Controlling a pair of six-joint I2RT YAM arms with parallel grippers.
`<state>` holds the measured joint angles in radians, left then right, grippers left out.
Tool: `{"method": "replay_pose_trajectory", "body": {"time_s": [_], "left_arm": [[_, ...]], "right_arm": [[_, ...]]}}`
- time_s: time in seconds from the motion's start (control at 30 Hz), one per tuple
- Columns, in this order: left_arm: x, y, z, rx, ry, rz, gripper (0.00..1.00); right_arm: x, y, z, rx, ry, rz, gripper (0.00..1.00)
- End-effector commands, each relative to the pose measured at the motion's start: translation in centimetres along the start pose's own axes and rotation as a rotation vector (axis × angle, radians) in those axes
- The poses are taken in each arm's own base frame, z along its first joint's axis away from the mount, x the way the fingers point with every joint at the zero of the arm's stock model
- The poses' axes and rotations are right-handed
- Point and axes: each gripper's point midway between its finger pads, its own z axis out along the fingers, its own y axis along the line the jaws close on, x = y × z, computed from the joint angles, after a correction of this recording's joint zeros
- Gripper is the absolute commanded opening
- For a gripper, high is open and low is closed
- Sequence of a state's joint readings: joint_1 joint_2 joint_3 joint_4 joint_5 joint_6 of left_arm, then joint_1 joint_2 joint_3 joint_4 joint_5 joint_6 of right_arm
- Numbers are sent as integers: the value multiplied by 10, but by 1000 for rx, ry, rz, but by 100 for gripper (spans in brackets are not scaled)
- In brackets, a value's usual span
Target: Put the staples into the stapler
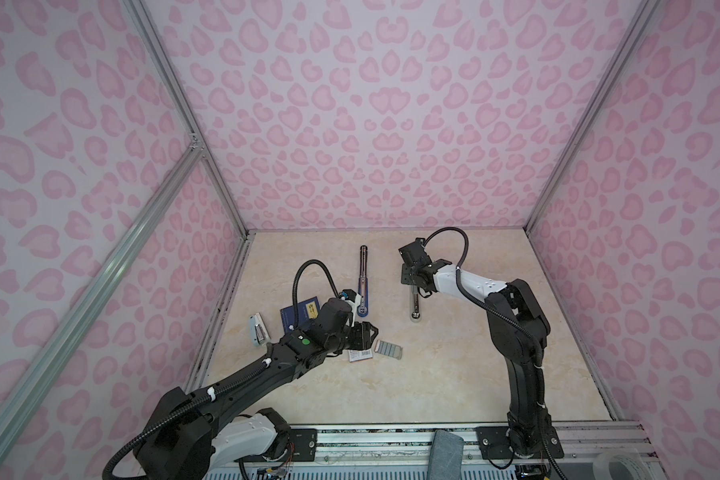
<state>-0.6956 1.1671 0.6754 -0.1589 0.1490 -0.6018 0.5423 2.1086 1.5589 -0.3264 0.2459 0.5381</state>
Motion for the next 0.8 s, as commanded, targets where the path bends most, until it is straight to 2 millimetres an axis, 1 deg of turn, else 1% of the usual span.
{"method": "replay_pose_trajectory", "body": {"time_s": [0.0,0.1,0.57,0.77], "left_arm": [[-5,-1,1,2,-22,2,58],[-5,-1,2,1,-19,1,58],[-3,1,1,-1,-23,1,57],[-2,2,0,-1,-24,-3,57]], "right_arm": [[7,4,6,-16,33,-20,34],[10,6,8,-18,42,-23,34],[30,0,16,-6,80,-20,34],[33,3,10,-13,73,-27,32]]}}
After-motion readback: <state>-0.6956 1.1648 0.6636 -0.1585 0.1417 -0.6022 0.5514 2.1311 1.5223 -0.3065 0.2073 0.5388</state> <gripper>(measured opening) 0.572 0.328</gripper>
